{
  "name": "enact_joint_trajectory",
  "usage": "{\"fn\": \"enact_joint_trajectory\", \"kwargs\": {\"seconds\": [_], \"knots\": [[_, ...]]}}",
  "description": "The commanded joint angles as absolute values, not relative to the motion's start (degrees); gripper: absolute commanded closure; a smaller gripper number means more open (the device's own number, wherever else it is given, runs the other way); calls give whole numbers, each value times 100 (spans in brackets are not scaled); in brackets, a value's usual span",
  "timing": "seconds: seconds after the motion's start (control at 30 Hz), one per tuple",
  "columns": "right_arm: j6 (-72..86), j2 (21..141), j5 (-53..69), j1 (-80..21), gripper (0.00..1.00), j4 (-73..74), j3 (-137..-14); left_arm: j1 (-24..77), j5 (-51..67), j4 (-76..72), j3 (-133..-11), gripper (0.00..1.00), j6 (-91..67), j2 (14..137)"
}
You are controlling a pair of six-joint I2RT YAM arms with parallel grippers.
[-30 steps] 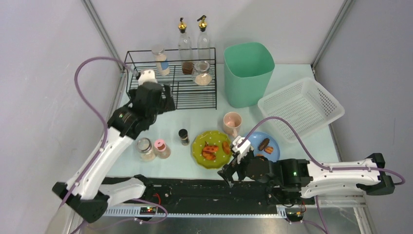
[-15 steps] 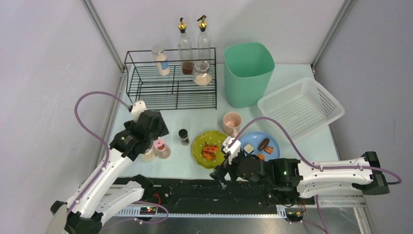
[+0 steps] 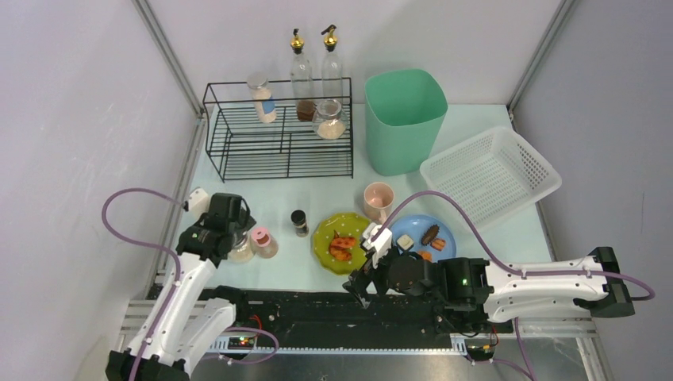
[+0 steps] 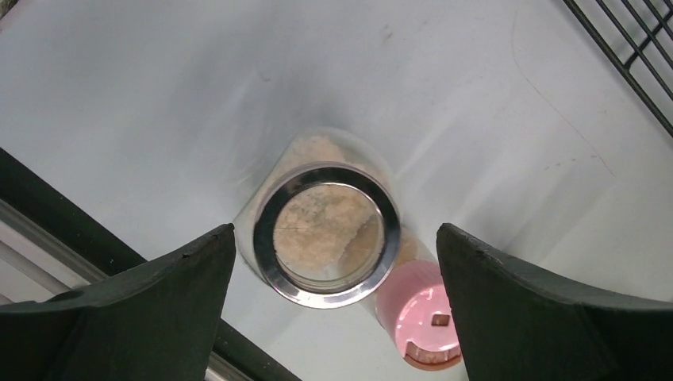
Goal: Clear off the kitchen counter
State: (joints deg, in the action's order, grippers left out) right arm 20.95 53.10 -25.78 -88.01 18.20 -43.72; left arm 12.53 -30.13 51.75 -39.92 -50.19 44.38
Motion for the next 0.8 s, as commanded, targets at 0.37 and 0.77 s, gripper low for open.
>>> {"fn": "enact_joint_trajectory", "kwargs": {"seconds": [0.37,0.77], "knots": [[2158,5460,-2565,-8796,0,1612,-4588,745,-2724,4813,-3641,2,-5036,4437],[2223,5482,-2586,-8815,0,1639,-4588,740,-2440,4587,-3601,38,-4820,4585]]}}
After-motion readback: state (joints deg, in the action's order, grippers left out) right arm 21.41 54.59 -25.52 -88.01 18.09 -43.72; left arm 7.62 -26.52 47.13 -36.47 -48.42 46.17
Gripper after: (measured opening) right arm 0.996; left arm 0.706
